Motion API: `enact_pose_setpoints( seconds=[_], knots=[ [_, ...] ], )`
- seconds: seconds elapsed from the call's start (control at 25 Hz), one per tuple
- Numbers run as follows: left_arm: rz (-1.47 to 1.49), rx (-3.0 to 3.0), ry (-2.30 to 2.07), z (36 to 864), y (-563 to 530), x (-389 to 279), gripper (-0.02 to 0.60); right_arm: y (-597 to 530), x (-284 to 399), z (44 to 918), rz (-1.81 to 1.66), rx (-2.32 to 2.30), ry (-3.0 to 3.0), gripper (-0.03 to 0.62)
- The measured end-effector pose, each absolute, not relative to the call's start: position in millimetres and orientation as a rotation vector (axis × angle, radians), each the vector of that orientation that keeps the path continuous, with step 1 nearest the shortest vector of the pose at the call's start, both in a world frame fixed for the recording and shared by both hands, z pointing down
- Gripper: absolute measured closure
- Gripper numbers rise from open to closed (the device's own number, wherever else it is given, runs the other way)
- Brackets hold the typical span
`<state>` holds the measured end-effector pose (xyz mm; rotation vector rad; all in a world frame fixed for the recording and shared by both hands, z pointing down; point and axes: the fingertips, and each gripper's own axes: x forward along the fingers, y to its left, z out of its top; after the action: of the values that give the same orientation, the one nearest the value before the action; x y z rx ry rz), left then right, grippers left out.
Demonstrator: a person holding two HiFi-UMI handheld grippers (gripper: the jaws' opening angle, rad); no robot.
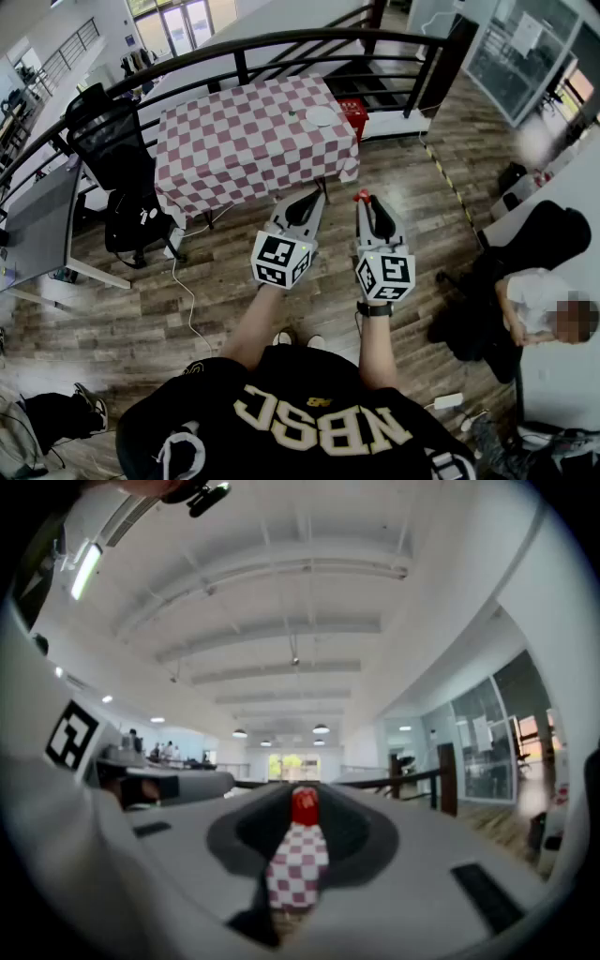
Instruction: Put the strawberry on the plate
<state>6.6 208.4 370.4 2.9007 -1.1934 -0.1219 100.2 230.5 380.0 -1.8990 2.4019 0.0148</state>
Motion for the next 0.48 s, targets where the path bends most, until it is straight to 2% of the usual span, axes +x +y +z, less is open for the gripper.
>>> enact_pose_setpoints(
  seconds=[0.48],
  knots=[
    [-0.061, 2.871, -1.278, 378, 218, 41, 0.566, 239, 143, 381, -0.011, -1.849, 2.383, 0.502]
  ],
)
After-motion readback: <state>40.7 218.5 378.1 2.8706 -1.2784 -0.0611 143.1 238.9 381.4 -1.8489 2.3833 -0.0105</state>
